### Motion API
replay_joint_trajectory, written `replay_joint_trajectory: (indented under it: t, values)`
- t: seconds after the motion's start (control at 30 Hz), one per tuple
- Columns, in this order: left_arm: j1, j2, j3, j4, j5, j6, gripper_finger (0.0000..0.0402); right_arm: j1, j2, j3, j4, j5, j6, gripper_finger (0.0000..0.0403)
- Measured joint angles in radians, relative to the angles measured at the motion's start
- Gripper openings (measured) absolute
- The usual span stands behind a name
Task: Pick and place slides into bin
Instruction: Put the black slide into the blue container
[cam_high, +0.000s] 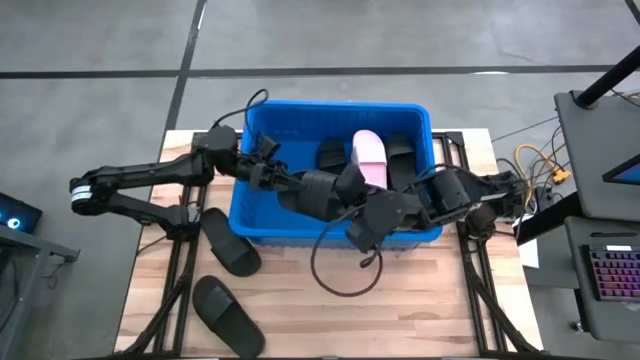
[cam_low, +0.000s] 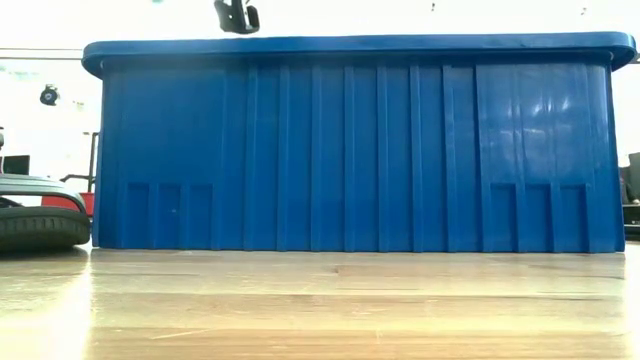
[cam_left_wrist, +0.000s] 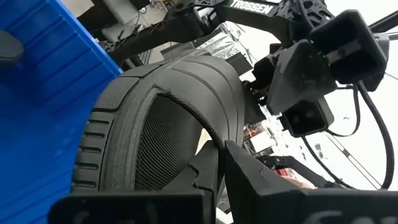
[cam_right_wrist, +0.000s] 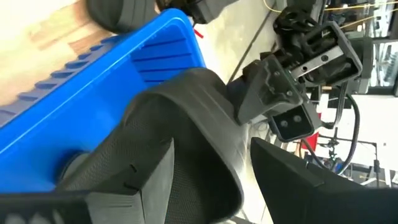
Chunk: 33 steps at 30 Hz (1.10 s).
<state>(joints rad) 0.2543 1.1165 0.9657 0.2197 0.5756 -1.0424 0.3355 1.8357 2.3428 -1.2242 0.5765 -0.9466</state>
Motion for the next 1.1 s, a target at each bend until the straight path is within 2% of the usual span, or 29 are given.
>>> replay_joint_trajectory:
  t: [0.47, 0.73, 0.9, 1.03, 1.1]
  values:
    - [-0.008, 0.001, -0.001, 0.002, 0.042, -0.001, 0.0, -0.049, 0.009, -0.004, 0.038, -0.034, -0.08, 0.0202]
    - [-0.008, 0.001, -0.002, 0.009, 0.05, 0.0, 0.0, -0.069, 0.046, -0.004, 0.077, -0.037, -0.104, 0.018]
    - [-0.008, -0.002, -0.004, 0.011, 0.051, 0.001, 0.0, -0.086, 0.048, -0.004, 0.091, -0.035, -0.093, 0.0139]
    - [-0.008, -0.002, -0.004, 0.01, 0.051, 0.006, 0.0, -0.089, 0.048, -0.004, 0.088, -0.038, -0.091, 0.0073]
    - [-0.008, -0.002, -0.004, 0.012, 0.042, 0.004, 0.0, -0.089, 0.048, -0.004, 0.095, -0.037, -0.034, 0.0032]
